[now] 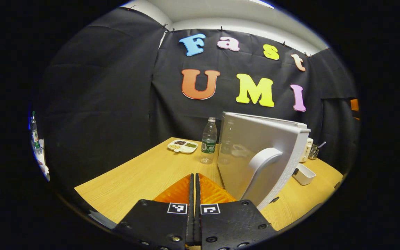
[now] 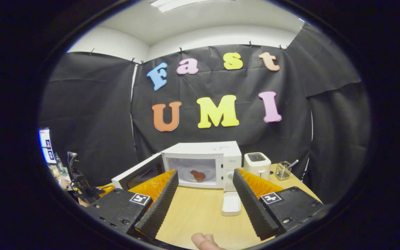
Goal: Open the microwave oven with the left hand, put the food in, and close the microwave oven.
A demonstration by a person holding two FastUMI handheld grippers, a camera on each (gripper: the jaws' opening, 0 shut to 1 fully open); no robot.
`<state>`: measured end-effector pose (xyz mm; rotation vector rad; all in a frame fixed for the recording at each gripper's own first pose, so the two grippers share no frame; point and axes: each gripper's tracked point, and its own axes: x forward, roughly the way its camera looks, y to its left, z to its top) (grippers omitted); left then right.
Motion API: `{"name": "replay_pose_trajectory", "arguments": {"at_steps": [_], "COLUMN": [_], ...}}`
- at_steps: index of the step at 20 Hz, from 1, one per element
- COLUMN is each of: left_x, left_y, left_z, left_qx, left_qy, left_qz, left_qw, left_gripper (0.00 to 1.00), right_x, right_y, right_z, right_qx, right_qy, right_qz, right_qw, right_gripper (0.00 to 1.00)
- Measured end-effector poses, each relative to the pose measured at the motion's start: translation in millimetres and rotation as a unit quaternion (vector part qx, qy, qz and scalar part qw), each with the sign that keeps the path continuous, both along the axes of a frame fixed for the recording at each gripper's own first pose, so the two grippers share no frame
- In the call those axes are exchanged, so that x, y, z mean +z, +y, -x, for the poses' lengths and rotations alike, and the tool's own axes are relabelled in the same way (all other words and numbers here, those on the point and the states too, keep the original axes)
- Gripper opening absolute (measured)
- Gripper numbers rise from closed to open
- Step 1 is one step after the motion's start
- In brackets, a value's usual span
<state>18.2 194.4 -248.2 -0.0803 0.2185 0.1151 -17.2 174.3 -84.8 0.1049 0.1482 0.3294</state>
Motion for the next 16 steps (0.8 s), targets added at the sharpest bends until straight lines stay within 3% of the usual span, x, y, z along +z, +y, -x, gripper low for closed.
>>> {"name": "replay_pose_trajectory", "arguments": {"at_steps": [4,5,6,8,9,10,16], "left_x": [-2,-1,-1,3,3,3,1], "left_y": [-25,-31,-32,-42,-48,-54,-88], "left_z": [-6,-7,-11,-11,-12,-13,-30], "left_qx": [-0.029,-0.034,-0.029,-0.037,-0.044,-0.049,-0.066], "left_qy": [0.000,-0.002,-0.005,-0.009,-0.011,-0.011,-0.016], "left_qz": [-0.003,-0.002,-0.007,0.001,0.008,0.012,0.008], "left_qw": [1.000,0.999,1.000,0.999,0.999,0.999,0.998], "left_gripper": [0.00,0.13,0.00,0.00,0.00,0.00,0.00], "right_x": [2,2,3,3,3,3,6], "right_y": [-4,-7,-9,-12,-14,-16,-36], "right_z": [3,4,3,5,5,4,5], "right_qx": [0.001,0.000,-0.002,-0.004,-0.004,-0.005,-0.014], "right_qy": [-0.001,-0.002,-0.003,-0.001,-0.001,0.000,-0.015], "right_qz": [-0.005,-0.004,-0.004,-0.007,-0.008,-0.010,-0.012], "right_qw": [1.000,1.000,1.000,1.000,1.000,1.000,1.000], "right_gripper": [1.00,1.00,1.00,1.00,0.89,1.00,1.00]}}
